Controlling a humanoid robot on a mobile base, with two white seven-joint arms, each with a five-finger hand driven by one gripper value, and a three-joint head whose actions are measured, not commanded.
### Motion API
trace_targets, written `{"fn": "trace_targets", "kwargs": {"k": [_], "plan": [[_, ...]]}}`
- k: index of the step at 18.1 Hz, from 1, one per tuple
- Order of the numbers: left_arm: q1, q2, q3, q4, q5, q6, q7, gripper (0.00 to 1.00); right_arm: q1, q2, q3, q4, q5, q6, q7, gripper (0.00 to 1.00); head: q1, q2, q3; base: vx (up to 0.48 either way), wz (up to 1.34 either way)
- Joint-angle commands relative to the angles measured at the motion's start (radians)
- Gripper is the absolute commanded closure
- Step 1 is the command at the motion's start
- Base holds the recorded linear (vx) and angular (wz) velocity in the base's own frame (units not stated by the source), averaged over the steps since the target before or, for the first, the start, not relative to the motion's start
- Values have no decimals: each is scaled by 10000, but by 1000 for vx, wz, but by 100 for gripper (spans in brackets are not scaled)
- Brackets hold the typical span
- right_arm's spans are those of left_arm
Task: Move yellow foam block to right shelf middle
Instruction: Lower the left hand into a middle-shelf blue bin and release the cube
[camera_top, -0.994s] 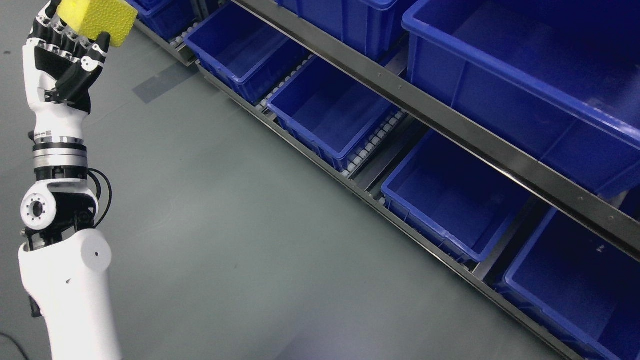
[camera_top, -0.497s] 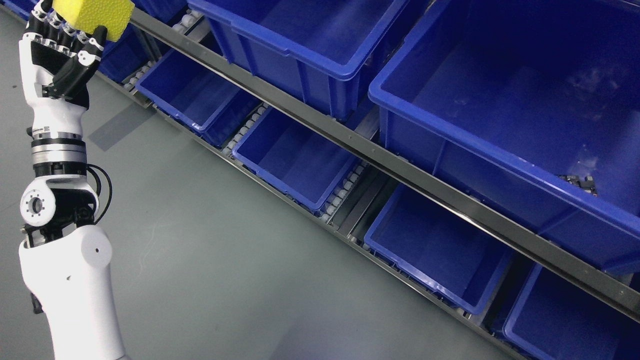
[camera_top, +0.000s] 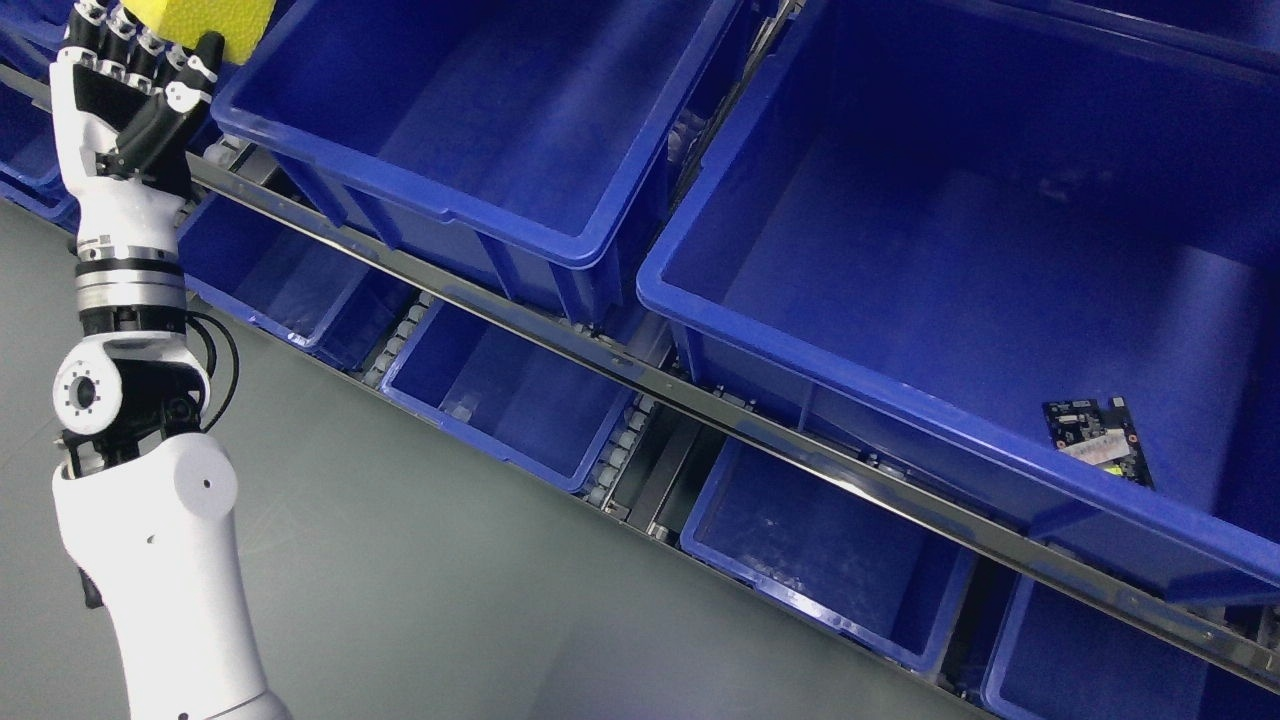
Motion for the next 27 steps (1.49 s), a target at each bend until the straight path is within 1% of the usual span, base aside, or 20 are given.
{"fn": "trace_targets", "kwargs": {"k": [1,4,8,10,12,13,14,15,16,19,24,26,27], "plan": [[-1823,-89,-28,-36,-25,783,-25,69,15,-175,-12,-175,31,-5,3,0,0,0,0,113,-125],[-2976,-151,-302,25,-86,2056,6,69,15,-175,3,-175,31,-5,3,0,0,2,0,93,-80],[-3852,-74,-1696,651,-744,4281,-25,69,15,-175,3,-175,31,-5,3,0,0,2,0,37,0],[-3946,-104,-2356,1112,-1203,4606,-10,69,15,-175,-12,-175,31,-5,3,0,0,2,0,-5,0],[-3900,-150,-2910,1344,-1756,4638,6,68,15,-175,3,-175,31,-5,3,0,0,2,0,-5,0],[-3885,-166,-3094,1360,-1940,4745,6,62,15,-175,3,-175,31,-5,3,0,0,2,0,0,0],[-3915,-196,-3446,1375,-2185,5216,6,37,15,-175,-12,-175,31,-5,3,0,0,2,0,0,0],[-3946,-288,-3722,1375,-2324,5950,21,7,15,-175,3,-175,31,-5,3,0,0,2,0,0,0],[-3946,-298,-3740,1330,-2326,6367,67,0,15,-175,3,-175,31,-5,3,0,0,2,0,0,0],[-3931,-298,-3359,1070,-2326,6173,128,0,15,-175,3,-175,31,-5,3,0,0,2,0,0,0],[-3885,-298,-2531,-386,-2250,5054,67,0,15,-175,3,-175,31,-5,3,0,0,2,0,0,0],[-3443,-298,-2208,-939,-1517,4274,37,0,15,-175,-12,-175,31,-5,3,0,0,2,0,0,0],[-2893,-298,-2176,-1184,-1103,3982,-9,0,15,-175,3,-175,31,-5,3,0,0,2,0,0,0]]}}
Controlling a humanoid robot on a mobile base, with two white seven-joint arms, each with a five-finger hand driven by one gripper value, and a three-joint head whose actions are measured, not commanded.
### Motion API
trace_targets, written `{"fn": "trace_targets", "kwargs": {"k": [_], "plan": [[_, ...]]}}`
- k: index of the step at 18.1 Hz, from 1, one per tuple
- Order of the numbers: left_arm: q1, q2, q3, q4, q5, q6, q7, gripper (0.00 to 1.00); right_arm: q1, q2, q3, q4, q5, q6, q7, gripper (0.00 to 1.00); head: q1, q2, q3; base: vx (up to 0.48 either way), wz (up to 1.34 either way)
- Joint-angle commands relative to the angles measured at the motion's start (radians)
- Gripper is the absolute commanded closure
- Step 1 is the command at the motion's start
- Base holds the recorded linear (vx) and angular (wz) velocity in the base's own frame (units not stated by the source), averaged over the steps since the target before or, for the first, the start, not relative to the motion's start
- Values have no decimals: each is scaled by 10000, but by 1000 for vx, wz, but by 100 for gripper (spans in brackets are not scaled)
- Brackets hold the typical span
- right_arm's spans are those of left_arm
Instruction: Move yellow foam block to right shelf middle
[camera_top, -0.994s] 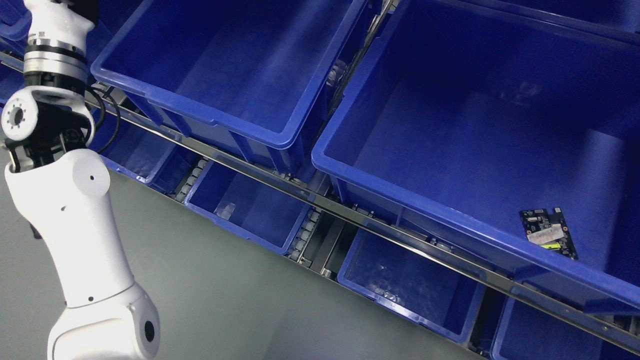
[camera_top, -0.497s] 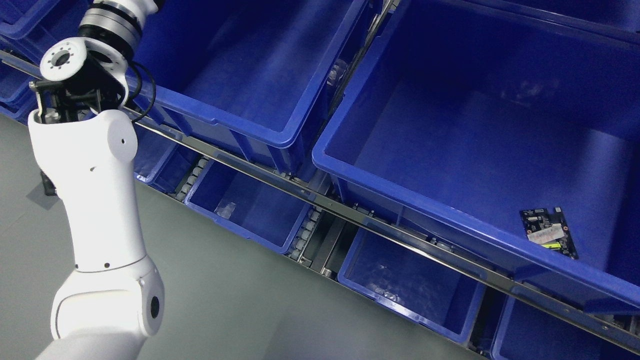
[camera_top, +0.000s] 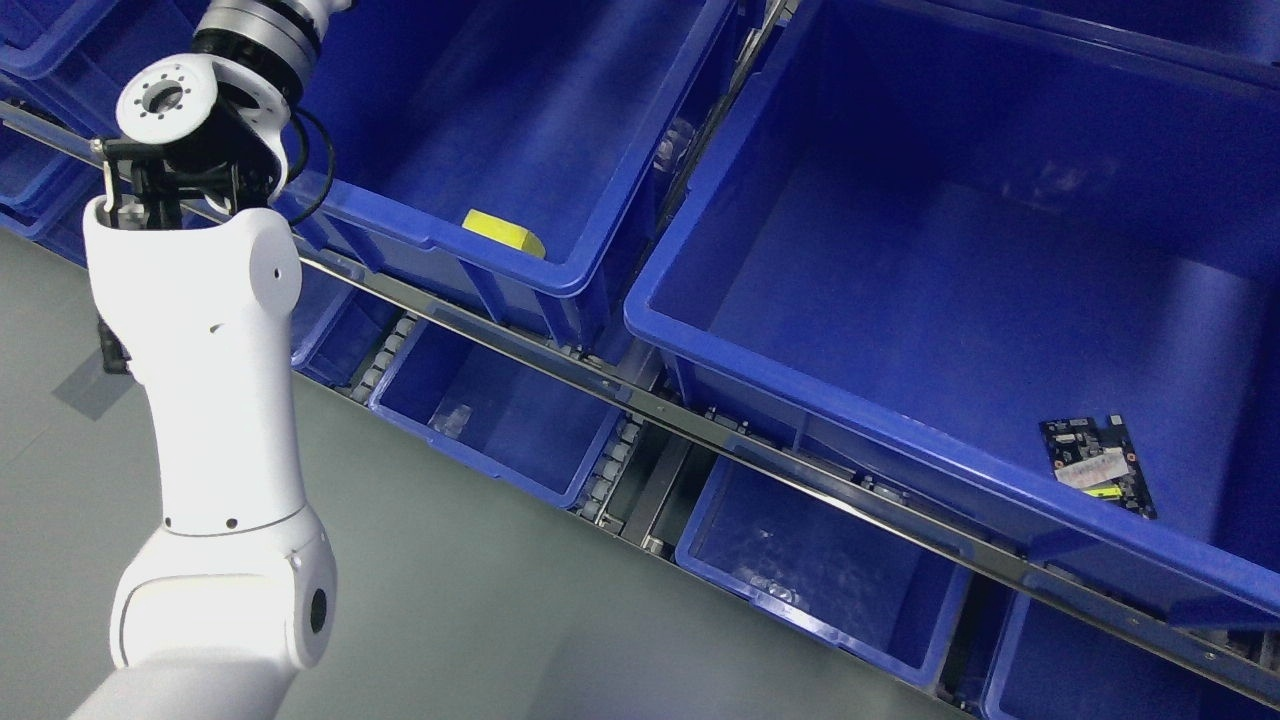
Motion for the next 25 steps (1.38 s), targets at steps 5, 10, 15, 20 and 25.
{"fn": "trace_targets", "kwargs": {"k": [5,10,15,20,25], "plan": [[3001,91,224,-2008,1167,-2769,-739,0,15,-175,-12,-174,46,0,7,0,0,0,0,0,0],[3449,91,116,-2008,1152,-3097,-833,0,15,-175,3,-174,31,0,7,0,0,0,0,0,0],[3939,91,101,-2008,1137,-3081,-433,0,15,-175,-12,-174,31,0,7,0,0,0,0,0,0],[4016,91,101,-2008,1136,-3066,-449,0,15,-175,3,-174,31,0,7,0,0,0,0,0,0],[4017,91,101,-2008,1137,-3066,-495,0,15,-175,3,-174,46,0,7,0,0,0,0,0,0]]}}
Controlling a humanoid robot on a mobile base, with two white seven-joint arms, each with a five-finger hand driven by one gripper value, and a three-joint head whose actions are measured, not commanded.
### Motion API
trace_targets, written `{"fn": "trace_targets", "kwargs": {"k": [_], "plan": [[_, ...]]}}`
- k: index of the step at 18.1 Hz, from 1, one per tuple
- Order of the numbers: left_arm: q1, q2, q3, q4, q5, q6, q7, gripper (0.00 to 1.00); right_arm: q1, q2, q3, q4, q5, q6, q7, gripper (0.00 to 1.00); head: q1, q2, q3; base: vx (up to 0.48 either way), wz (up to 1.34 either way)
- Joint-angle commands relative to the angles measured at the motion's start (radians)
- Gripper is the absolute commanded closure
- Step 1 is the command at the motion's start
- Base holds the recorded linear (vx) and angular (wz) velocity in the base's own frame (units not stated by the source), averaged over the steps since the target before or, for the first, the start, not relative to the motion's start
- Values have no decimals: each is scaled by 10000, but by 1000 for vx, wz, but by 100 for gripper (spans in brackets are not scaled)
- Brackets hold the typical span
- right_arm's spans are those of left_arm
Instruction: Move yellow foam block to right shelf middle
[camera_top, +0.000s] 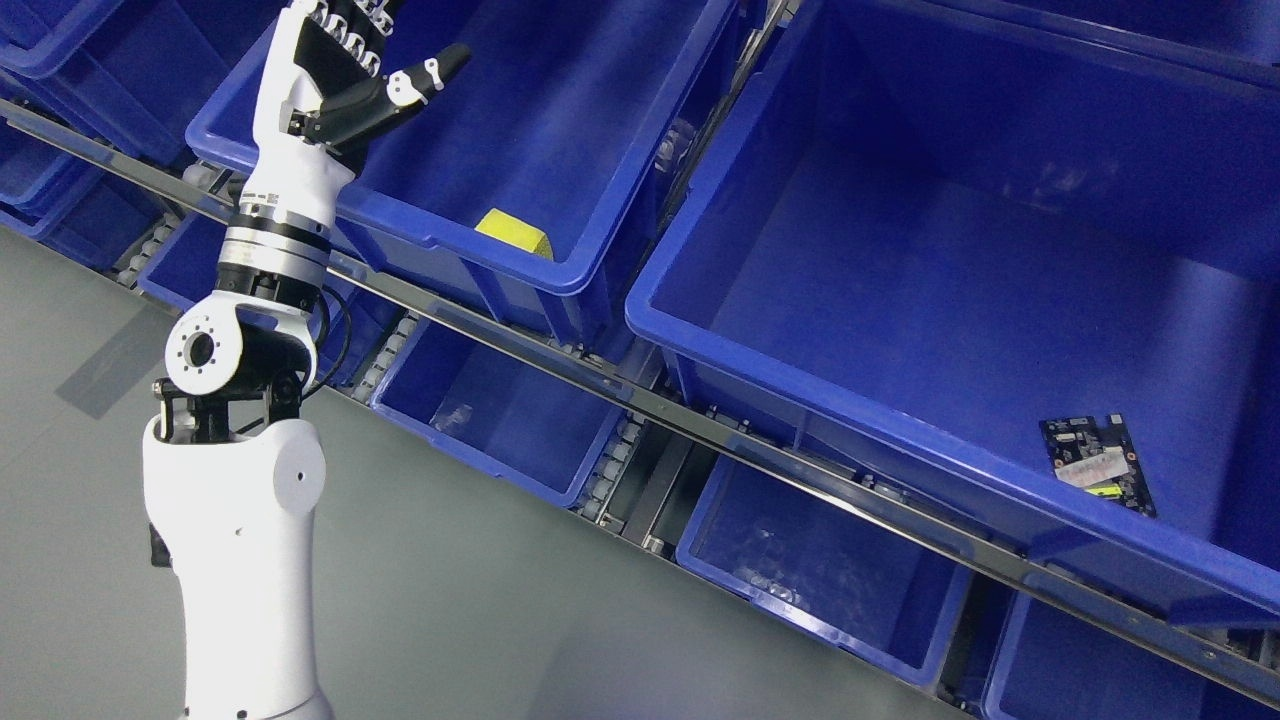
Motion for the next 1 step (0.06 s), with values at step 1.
{"fn": "trace_targets", "kwargs": {"k": [1], "plan": [[110,166,-8,-185,8,13,-38,0,15,-175,5,-175,31,0,7,0,0,0,0,0,0]]}}
